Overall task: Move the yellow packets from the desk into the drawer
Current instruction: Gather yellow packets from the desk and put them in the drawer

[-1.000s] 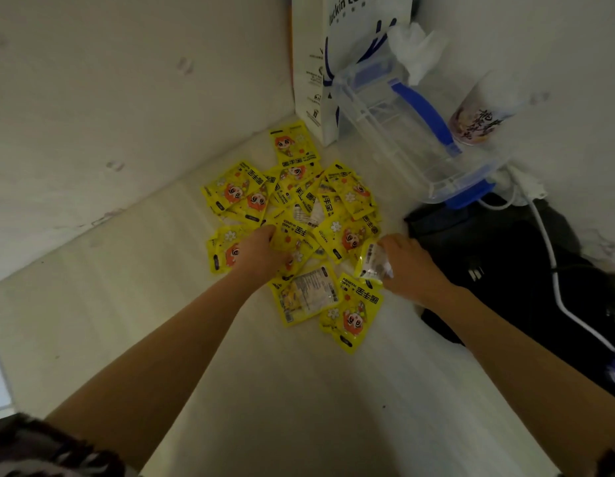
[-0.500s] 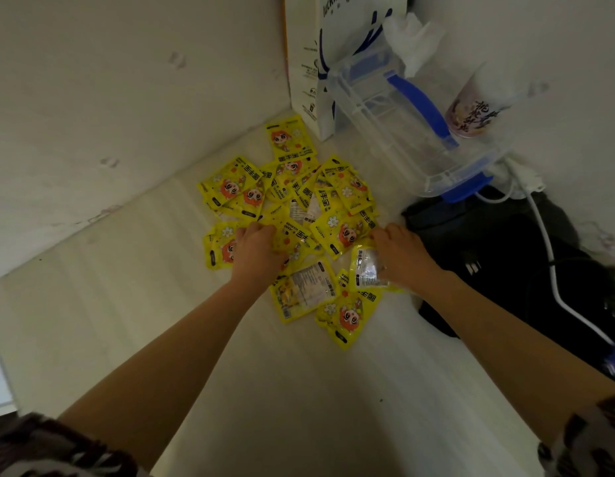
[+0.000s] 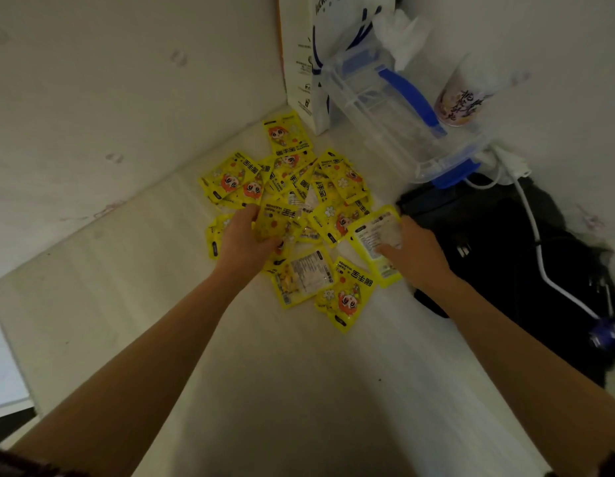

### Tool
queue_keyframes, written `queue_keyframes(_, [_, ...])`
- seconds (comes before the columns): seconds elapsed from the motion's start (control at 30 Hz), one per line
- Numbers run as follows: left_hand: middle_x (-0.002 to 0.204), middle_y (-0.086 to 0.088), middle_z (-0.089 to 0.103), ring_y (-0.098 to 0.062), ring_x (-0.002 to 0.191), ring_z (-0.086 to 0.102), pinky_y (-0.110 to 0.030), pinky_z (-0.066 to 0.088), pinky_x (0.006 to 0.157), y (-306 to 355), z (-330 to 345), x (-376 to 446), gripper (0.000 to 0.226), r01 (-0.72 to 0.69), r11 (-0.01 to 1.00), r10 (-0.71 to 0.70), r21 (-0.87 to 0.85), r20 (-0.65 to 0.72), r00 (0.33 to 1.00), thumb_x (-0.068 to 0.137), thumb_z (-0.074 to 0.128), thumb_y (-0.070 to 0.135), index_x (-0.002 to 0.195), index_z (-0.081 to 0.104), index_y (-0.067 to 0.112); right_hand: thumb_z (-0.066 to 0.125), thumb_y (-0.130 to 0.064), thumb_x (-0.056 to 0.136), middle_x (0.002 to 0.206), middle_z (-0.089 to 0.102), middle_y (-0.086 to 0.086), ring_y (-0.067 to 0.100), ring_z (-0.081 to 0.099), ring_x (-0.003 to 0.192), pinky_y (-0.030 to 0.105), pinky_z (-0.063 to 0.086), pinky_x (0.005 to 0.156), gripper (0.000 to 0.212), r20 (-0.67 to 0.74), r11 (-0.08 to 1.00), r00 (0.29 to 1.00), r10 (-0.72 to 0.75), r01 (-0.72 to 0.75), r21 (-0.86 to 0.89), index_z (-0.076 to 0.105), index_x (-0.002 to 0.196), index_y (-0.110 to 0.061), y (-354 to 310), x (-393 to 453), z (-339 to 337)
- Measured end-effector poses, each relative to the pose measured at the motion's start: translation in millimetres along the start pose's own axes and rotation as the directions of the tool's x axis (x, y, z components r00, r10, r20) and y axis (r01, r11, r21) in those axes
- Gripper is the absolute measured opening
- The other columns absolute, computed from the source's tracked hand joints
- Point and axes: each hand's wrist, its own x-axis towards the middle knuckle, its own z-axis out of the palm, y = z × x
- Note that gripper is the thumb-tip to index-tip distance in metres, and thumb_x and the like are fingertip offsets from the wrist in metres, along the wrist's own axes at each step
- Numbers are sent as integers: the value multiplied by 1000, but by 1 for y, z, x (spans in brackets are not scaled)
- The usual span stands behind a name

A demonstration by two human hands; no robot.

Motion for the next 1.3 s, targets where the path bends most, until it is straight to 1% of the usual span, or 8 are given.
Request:
queue_keyframes(0.13, [114,-6,58,-23,100,60,-42,57,75,-3,3,-11,67,58,998,-52,-37,145,988,68,83,15,124,47,26,77,-21,76,111,63,7,24,62,101,37,54,83,48,72,889,962,264,-272,370,56,115,-3,16,-22,24])
queue_keyframes(0.33, [106,-1,65,-20,97,63,-29,50,73,-6,25,-23,58,43,997,-60,63,307,950,71,79,9,123,56,16,78,-30,66,109,69,6,26,68,94,48,56,86,49,254,673,852,458,-519,527,64,112,-18,41,-56,75])
queue_keyframes(0.47, [116,-7,65,-23,104,61,-29,47,83,-7,37,-23,51,32,991,-75,132,336,939,74,77,9,121,59,13,75,-45,49,109,68,3,24,68,95,46,57,84,71,258,627,831,494,-545,557,61,114,-21,39,-57,89])
queue_keyframes(0.67, [144,-15,40,-38,133,33,-46,31,109,-7,51,-19,71,-63,928,-82,367,367,927,80,73,23,142,39,12,80,-32,61,105,70,5,25,69,92,46,57,84,52,231,586,840,491,-515,626,64,109,-18,20,-41,91])
queue_keyframes(0.8, [132,-14,47,-39,124,40,-55,36,103,-10,58,-22,62,-89,894,-89,440,369,925,81,69,24,134,39,15,80,-27,65,105,69,7,26,68,92,45,58,82,49,194,583,839,508,-501,640,63,109,-14,12,-37,88])
queue_keyframes(0.93, [125,-17,47,-39,120,45,-58,41,98,-6,59,-29,67,69,928,-189,365,302,935,79,72,22,137,38,21,79,-24,72,108,66,8,28,66,97,45,57,85,44,165,577,837,521,-488,655,58,109,-13,12,-35,87])
queue_keyframes(1.07, [127,-8,57,-35,115,53,-56,47,92,-9,53,-40,70,145,951,-224,272,288,931,75,74,32,135,38,31,78,-27,72,113,63,8,28,64,100,47,56,86,49,144,586,837,528,-481,652,53,113,-14,16,-41,89])
queue_keyframes(1.3, [94,2,68,-19,84,66,-41,60,67,-17,38,-75,39,294,955,-291,18,229,929,76,76,24,106,51,23,77,-25,70,109,64,6,26,65,96,44,57,82,44,97,626,872,479,-417,659,56,107,-16,24,-55,84])
